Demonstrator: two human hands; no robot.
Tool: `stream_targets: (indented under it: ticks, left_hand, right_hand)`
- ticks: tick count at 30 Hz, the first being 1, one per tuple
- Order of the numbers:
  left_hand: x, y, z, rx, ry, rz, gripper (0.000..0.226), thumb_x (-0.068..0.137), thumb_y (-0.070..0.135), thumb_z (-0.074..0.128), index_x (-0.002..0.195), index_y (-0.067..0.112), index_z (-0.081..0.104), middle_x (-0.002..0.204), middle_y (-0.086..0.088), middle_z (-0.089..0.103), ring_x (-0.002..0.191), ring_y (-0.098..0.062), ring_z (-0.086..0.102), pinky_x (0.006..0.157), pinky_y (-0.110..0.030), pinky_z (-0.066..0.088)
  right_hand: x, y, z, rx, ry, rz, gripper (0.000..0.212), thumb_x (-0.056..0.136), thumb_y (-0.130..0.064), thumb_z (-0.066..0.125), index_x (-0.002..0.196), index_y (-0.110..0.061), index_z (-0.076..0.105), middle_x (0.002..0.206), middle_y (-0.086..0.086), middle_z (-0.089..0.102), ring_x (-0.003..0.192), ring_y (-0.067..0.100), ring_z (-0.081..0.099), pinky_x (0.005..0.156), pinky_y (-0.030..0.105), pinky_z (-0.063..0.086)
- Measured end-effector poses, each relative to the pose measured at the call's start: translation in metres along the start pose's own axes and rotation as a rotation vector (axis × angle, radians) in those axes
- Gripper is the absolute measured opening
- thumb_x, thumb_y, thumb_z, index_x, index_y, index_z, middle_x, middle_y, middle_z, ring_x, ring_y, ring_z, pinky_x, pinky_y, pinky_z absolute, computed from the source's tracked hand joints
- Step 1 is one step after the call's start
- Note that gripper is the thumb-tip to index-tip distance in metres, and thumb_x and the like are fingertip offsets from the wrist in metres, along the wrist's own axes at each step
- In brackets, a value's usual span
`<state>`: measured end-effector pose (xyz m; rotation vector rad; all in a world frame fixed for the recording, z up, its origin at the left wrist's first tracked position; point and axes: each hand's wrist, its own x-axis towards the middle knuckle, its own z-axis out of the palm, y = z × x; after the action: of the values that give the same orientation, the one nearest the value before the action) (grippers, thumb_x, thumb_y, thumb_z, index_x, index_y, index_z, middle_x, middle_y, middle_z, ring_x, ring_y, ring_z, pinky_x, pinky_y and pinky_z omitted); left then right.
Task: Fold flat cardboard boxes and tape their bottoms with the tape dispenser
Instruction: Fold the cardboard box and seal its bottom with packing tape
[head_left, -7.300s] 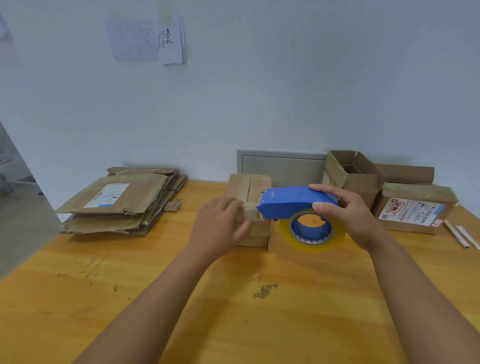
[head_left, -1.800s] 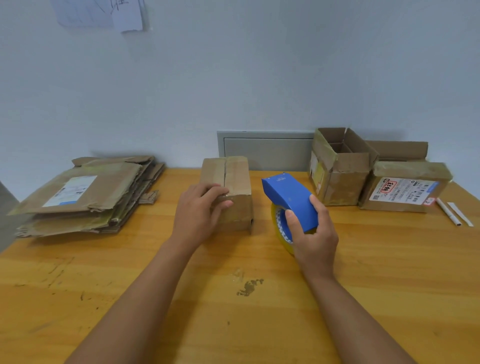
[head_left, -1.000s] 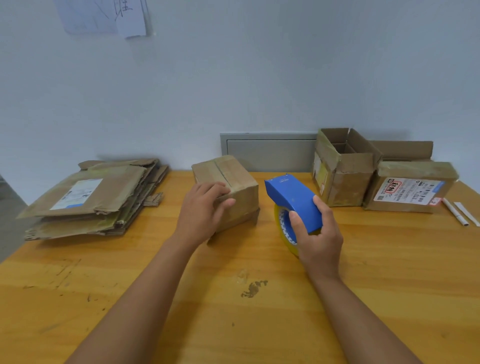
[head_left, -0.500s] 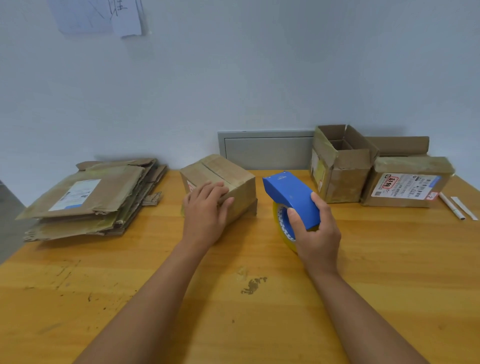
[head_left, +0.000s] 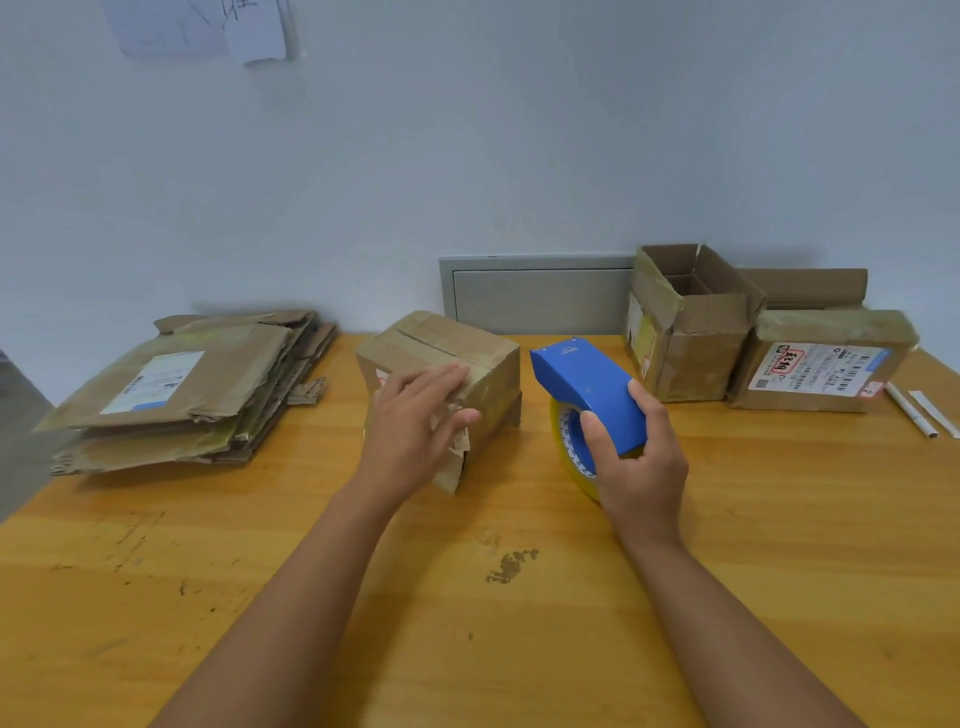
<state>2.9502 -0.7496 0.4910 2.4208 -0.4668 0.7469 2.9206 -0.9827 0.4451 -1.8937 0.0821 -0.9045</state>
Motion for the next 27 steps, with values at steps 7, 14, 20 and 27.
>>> stream_targets:
  ticks: [7,14,20,27]
  left_hand:
    - [0.005,0.007,0.002,0.049,0.057,0.018,0.048,0.078,0.052,0.069,0.112,0.019,0.073,0.124,0.008,0.066,0.109,-0.019,0.050,0.085,-0.029,0.025]
    - [0.006,0.011,0.001,0.078,0.043,0.046,0.045,0.079,0.051,0.070,0.109,0.018,0.075,0.120,0.007,0.068,0.110,-0.022,0.052,0.087,-0.036,0.030]
    - [0.009,0.008,-0.003,0.040,0.002,0.015,0.046,0.094,0.059,0.046,0.113,0.027,0.073,0.124,0.014,0.064,0.116,-0.013,0.046,0.088,-0.030,0.022]
    - [0.010,0.001,-0.001,0.064,0.003,0.065,0.030,0.090,0.038,0.067,0.114,0.021,0.073,0.126,0.009,0.065,0.116,-0.020,0.049,0.089,-0.035,0.026]
  right_hand:
    - [-0.001,0.001,-0.001,0.000,0.000,-0.010,0.065,0.085,-0.054,0.061,0.140,-0.021,0.051,0.119,-0.007,0.052,0.100,0.009,0.052,0.072,0.009,0.039]
    - [0.000,0.002,-0.001,0.015,-0.003,-0.007,0.065,0.085,-0.055,0.062,0.141,-0.023,0.050,0.121,-0.006,0.053,0.102,0.009,0.053,0.072,0.007,0.040]
    - [0.000,0.002,-0.001,0.011,0.004,-0.010,0.065,0.085,-0.054,0.062,0.140,-0.022,0.050,0.121,-0.008,0.052,0.103,0.007,0.052,0.075,0.008,0.039]
    - [0.000,0.001,-0.001,0.005,-0.002,-0.012,0.066,0.085,-0.057,0.061,0.140,-0.022,0.050,0.118,-0.008,0.051,0.097,-0.005,0.046,0.072,0.002,0.040]
